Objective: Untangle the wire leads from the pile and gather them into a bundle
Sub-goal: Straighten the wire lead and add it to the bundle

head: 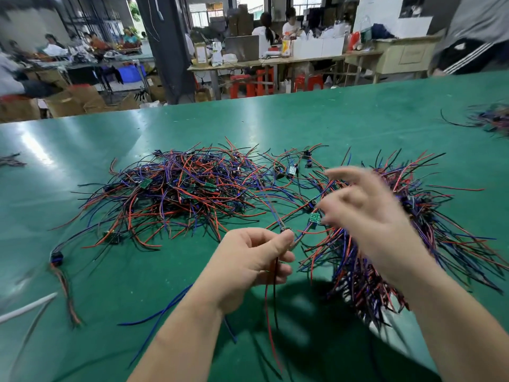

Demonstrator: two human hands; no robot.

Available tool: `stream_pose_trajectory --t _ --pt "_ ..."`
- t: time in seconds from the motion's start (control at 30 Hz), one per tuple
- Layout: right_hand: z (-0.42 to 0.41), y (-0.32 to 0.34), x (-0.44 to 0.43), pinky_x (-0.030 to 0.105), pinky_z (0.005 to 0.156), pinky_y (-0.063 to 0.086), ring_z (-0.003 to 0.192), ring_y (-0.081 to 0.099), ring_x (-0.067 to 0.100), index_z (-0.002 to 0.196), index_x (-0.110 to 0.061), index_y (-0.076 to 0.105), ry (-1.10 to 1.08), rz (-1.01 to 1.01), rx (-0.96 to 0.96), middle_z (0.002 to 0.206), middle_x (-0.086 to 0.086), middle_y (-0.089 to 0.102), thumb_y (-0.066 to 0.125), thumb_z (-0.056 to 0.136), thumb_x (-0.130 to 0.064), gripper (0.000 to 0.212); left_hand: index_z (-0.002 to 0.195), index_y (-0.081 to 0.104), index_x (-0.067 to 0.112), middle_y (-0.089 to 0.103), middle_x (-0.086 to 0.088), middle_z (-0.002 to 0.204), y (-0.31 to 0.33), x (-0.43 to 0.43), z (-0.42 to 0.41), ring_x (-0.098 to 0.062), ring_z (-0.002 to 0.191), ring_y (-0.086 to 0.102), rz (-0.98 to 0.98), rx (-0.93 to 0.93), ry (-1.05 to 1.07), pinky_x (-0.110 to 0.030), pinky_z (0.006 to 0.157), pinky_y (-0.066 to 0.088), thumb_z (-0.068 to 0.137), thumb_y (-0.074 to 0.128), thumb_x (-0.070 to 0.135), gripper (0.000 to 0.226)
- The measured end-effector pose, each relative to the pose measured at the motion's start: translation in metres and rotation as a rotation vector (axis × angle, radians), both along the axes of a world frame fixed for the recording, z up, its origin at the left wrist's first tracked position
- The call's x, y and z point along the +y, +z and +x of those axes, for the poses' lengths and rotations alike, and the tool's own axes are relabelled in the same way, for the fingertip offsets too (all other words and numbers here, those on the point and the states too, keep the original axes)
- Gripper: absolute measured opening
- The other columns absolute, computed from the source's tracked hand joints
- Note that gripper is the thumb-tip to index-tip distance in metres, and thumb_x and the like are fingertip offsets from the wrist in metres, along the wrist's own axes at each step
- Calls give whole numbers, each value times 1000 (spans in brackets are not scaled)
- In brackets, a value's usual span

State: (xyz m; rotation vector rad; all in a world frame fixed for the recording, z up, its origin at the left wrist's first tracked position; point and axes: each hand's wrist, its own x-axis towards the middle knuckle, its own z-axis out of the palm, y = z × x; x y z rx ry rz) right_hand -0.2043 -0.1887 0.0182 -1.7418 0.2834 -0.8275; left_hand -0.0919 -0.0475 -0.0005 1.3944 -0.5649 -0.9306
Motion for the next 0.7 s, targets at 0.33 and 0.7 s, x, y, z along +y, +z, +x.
stream_pose_trajectory --t 0.33,0.7 --pt "1 -6 3 7 75 45 81 63 0 98 -21 73 -237 -421 144 89 -8 68 80 72 -10 29 76 74 11 72 -7 76 -8 -9 2 -17 67 67 23 -170 136 -26 57 56 75 48 63 58" --pt "4 -12 -1 38 99 36 115 52 27 113 -15 69 -501 -635 320 122 11 54 70 79 -10 34 146 27 30 19 10 157 -59 -11 27 -9 145 8 747 -1230 -46 -46 116 -3 91 29 65 66"
